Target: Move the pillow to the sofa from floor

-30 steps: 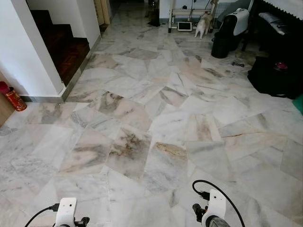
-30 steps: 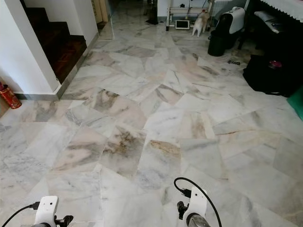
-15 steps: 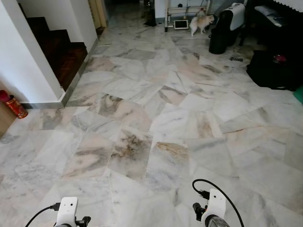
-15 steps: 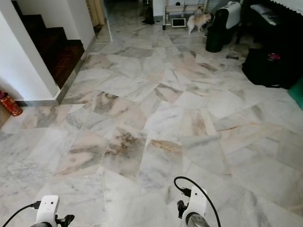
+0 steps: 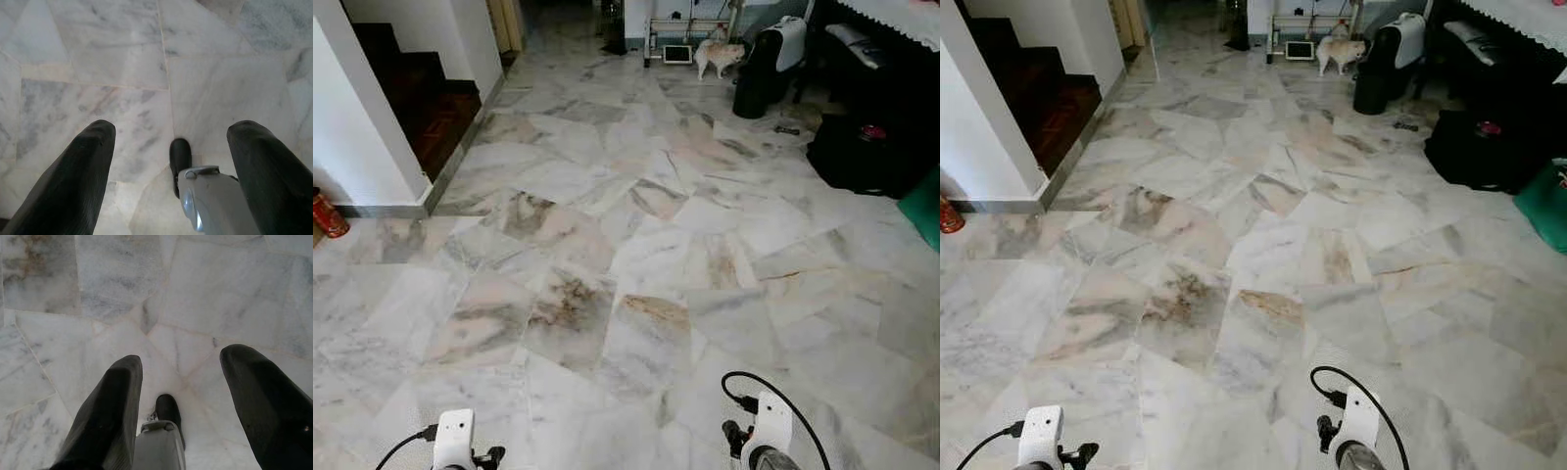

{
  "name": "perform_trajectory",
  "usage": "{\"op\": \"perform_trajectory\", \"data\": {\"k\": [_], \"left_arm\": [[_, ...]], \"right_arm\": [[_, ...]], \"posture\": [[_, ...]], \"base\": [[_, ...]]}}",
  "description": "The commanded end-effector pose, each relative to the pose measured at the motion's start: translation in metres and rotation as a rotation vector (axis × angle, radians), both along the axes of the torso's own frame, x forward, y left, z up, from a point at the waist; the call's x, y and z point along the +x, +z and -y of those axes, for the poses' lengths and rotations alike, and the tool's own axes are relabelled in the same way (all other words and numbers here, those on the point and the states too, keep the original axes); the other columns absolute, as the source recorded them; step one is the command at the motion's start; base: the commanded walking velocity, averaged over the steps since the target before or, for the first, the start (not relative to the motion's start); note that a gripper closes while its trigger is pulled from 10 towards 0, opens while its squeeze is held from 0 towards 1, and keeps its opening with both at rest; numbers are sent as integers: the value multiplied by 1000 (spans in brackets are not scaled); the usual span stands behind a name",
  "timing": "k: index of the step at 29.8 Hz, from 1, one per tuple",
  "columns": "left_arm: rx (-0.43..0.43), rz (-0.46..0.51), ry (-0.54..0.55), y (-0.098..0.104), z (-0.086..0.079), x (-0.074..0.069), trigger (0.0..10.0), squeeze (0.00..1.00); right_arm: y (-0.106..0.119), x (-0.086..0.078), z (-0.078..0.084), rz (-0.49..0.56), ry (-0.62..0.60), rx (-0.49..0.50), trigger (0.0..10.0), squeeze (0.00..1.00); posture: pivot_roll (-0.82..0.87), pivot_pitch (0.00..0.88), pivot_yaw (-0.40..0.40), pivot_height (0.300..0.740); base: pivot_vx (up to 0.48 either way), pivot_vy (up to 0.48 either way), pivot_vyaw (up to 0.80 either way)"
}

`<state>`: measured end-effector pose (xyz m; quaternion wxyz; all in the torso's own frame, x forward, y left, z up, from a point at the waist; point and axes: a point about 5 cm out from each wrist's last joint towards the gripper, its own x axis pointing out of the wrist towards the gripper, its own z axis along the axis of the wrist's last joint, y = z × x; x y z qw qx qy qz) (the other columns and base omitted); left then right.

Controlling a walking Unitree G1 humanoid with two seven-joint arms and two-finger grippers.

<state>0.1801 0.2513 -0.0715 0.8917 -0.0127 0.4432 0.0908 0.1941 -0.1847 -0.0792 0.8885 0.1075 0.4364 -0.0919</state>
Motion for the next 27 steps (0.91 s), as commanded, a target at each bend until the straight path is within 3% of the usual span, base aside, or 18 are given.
{"op": "perform_trajectory", "data": {"k": [1,15,27], "left_arm": [[-10,-24,29,-4,-1,-7,10000,0],[23,-66,-39,-5,-7,-14,10000,0],[14,-50,-43,-4,-2,-8,10000,0]], "right_arm": [[-1,-3,-1,1,15,2,10000,0],[-5,-10,-7,13,-23,17,10000,0],[-2,-4,-2,22,-32,6,10000,0]], "posture": [[-90,0,-22,740],[-145,0,32,740],[-133,0,16,740]], "base": [[0,0,0],[0,0,0],[-273,0,0]]}}
